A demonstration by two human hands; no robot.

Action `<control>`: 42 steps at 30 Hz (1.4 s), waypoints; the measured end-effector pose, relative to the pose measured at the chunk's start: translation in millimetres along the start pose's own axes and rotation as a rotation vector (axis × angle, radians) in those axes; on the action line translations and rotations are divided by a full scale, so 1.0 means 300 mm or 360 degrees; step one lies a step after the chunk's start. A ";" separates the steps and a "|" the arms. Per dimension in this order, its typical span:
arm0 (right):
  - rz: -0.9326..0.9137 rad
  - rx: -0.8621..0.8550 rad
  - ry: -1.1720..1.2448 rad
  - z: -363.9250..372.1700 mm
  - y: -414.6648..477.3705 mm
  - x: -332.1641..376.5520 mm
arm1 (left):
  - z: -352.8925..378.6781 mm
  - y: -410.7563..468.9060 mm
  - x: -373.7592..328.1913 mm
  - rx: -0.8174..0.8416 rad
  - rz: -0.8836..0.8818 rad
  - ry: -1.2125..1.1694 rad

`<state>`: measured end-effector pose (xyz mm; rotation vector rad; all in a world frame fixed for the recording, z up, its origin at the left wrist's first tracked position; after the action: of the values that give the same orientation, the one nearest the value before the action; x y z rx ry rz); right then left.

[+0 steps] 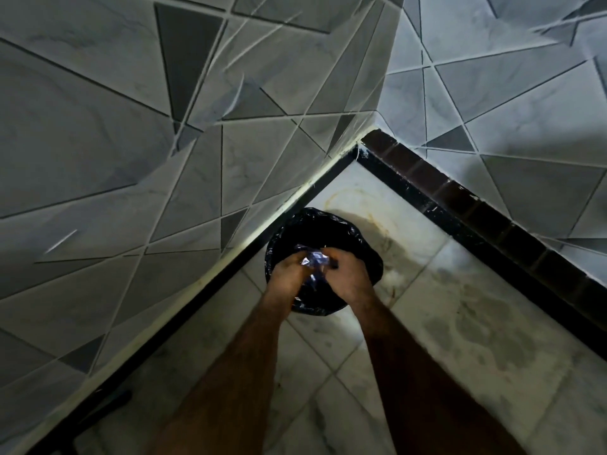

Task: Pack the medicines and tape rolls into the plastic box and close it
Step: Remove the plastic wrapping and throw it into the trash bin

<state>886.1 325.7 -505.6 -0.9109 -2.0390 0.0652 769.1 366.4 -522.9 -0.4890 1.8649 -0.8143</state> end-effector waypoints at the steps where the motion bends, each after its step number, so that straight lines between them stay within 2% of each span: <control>1: -0.0015 -0.0026 0.0018 -0.007 -0.006 0.012 | -0.003 0.001 0.005 -0.0020 0.0003 -0.0015; 7: -0.0084 -0.0128 0.0112 -0.102 -0.083 0.145 | -0.103 -0.156 -0.133 -0.0331 0.0371 0.0192; 11: -0.0131 -0.0247 0.0304 -0.213 -0.187 0.262 | -0.189 -0.341 -0.280 -0.0509 0.0664 0.0118; 16: -0.0267 -0.0357 0.0508 -0.399 -0.335 0.494 | -0.306 -0.567 -0.478 -0.0552 0.0913 -0.0045; 24: -0.0581 -0.0463 0.0827 -0.671 -0.647 1.004 | -0.570 -1.038 -0.767 -0.0535 0.1217 -0.0376; 29: -0.0763 -0.0379 0.0939 -0.756 -0.951 1.229 | -0.828 -1.346 -0.776 -0.0541 0.1307 -0.0659; 33: -0.0910 -0.0251 0.0945 -0.767 -1.203 1.347 | -1.040 -1.599 -0.739 -0.0556 0.1490 -0.0693; 42: -0.1182 0.0062 0.0990 -0.604 -1.794 1.584 | -1.577 -2.029 -0.471 -0.0827 0.1633 -0.0813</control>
<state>543.8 179.0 134.3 -0.0707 -1.6478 -0.5169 382.7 187.6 135.2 0.0097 1.5202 0.4536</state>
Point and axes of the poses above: each hand's wrist, its own y-axis towards the middle knuckle, its own z-axis out of the palm, x = y × z, the point moved 6 cm from there along y, towards the middle knuckle, and after that the axes turned 14 degrees about -x, right-handed, at the moved point
